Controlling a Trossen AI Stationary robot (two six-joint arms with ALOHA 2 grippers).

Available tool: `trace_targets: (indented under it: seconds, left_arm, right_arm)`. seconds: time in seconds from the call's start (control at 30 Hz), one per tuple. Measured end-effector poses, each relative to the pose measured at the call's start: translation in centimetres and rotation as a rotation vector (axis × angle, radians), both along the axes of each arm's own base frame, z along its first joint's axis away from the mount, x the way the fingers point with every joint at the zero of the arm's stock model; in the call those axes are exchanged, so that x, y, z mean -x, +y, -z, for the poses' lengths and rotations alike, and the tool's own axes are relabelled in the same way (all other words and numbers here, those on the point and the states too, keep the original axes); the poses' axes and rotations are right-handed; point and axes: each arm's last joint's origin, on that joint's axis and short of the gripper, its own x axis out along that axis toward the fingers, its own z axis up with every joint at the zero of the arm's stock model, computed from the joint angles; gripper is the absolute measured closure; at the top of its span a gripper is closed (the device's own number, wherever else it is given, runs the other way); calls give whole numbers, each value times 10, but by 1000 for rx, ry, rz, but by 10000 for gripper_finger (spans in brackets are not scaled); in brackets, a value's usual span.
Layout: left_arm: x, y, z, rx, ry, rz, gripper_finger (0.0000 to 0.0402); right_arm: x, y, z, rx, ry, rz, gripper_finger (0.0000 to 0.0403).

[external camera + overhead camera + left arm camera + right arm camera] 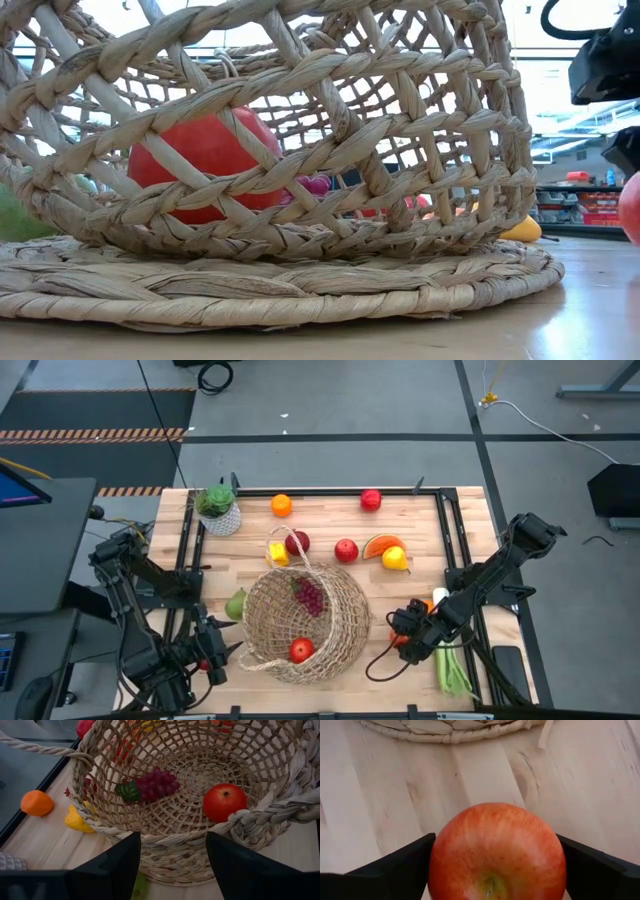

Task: Build produce basket
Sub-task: Put the apple into the basket

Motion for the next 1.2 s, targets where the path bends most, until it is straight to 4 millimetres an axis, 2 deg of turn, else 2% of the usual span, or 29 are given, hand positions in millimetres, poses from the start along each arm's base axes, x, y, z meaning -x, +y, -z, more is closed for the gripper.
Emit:
trace_targets:
  seconds: [0.17,0.37,0.5,0.6,0.83,0.97,1.07,1.2]
  left_arm:
    - [0,0,0,10,17,0,170]
    - [1,0,1,21,38,1,170]
    - [0,-1,1,2,47,17,170]
    - [-1,0,0,-19,59,29,170]
    - [-13,6,-13,-40,57,28,170]
    - [-22,9,-29,-88,73,78,170]
    - [-29,13,-43,-125,82,120,170]
    - [-35,17,-59,-123,70,129,170]
  right_arm:
    - [-2,2,-8,8,6,-18,56]
    - [-10,9,-34,36,22,-41,62]
    - [-21,17,-69,69,-19,-86,58]
    - [-33,22,-105,99,-112,-123,57]
    - [-58,22,-206,213,-456,-202,56]
    - [-69,15,-252,343,-689,-168,56]
    - [-87,10,-268,362,-839,-181,56]
    - [-117,5,-259,349,-875,-232,55]
